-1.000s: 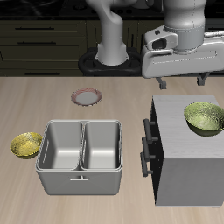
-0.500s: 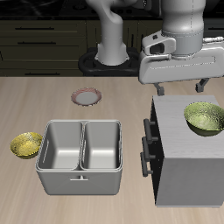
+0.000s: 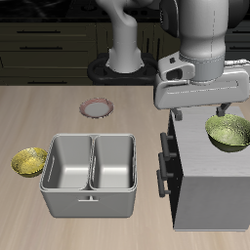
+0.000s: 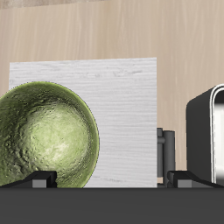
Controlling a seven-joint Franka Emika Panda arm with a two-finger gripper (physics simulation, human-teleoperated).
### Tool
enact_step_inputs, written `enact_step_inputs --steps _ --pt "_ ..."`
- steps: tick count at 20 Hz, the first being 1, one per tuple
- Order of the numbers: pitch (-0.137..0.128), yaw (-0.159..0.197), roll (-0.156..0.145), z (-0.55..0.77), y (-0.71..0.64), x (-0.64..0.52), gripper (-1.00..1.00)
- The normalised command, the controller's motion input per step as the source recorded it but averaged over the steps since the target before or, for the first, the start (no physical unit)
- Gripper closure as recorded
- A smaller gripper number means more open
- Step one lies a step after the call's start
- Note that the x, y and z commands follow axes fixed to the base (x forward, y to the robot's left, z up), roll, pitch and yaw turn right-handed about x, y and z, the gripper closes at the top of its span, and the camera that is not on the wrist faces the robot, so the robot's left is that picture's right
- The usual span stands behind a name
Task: Place the green bowl on the plate
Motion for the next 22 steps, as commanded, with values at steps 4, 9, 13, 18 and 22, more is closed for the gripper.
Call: enact_step_inputs --steps 4,9,13,18,22 --pt "0.067 0.018 0.038 -0.35 0.08 -0.02 -1.0" --pt "0.034 -0.011 0.038 -0.25 0.12 -0.06 -1.0" --pt "0.023 -0.001 0.024 -0.21 0.06 0.01 -1.0" --pt "0.022 0.019 0.033 -0.25 0.04 0.03 -1.0" --pt "0.027 -0.034 0.044 -0.24 -0.01 0.01 1.0"
